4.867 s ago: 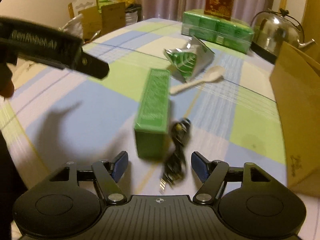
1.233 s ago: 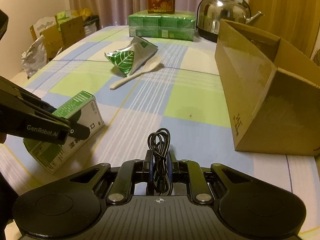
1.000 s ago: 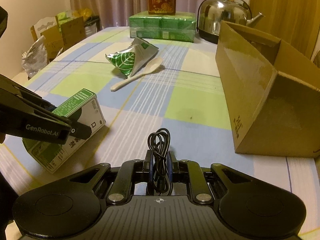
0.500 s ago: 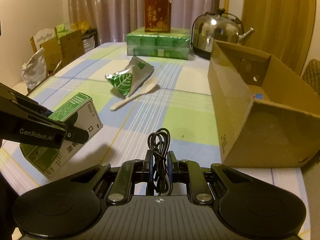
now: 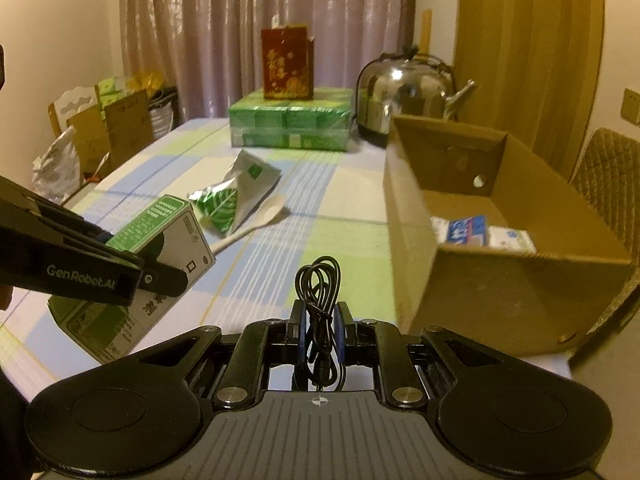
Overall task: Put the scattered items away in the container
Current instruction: 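Hold the green box in the left tool and cable in the right tool, then carry the green box and black cable with both tools over the cardboard box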
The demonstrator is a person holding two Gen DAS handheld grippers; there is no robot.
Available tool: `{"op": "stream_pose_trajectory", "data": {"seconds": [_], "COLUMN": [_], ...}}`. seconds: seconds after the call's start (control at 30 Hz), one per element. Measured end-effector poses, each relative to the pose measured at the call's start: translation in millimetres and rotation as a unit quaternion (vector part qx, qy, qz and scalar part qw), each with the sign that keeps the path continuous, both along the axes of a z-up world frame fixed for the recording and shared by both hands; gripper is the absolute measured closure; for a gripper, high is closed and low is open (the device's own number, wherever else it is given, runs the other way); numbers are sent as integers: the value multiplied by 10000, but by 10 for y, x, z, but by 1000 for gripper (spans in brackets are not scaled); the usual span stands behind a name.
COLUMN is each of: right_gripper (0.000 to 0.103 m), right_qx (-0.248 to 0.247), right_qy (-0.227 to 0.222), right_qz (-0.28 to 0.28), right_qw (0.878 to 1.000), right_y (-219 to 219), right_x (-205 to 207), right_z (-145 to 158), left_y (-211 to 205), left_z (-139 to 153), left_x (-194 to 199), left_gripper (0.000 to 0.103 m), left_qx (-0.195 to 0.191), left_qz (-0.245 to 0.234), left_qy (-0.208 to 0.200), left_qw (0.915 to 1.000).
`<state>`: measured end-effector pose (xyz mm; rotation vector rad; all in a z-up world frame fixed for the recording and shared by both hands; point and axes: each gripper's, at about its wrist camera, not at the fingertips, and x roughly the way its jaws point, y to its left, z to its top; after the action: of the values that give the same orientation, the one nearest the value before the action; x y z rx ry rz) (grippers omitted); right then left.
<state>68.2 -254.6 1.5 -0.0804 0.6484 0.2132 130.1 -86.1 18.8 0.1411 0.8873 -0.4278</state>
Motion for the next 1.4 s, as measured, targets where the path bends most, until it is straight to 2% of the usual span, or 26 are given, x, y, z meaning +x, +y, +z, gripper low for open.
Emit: {"op": "stream_pose_trajectory", "data": {"seconds": [0.43,0.77,1.07,1.4], "right_gripper": [92,92,92,92], "right_qx": [-54,-249,-306,-141], "right_qy": [-545,-871,-930,-856], "right_qz": [-316,-642,-889,-1030], "right_qw": [9980,9938,9912,9909], "right_y": [-429,-865,-1252,-1541], "right_x": [97,361,671,976], "right_z": [459,738,829,780], "left_y": [-587,-1077,-1491,-1858], "left_z": [278,607,747,705], "left_x": [169,404,687,1001], "left_gripper": [78,78,78,78], "left_qx": [-263,-616,-739,-986], "left_qz": [-515,-849,-953,-697], "left_qy": [-250,-464,-542,-474], "left_qw": [9980,9934,9912,9916]}}
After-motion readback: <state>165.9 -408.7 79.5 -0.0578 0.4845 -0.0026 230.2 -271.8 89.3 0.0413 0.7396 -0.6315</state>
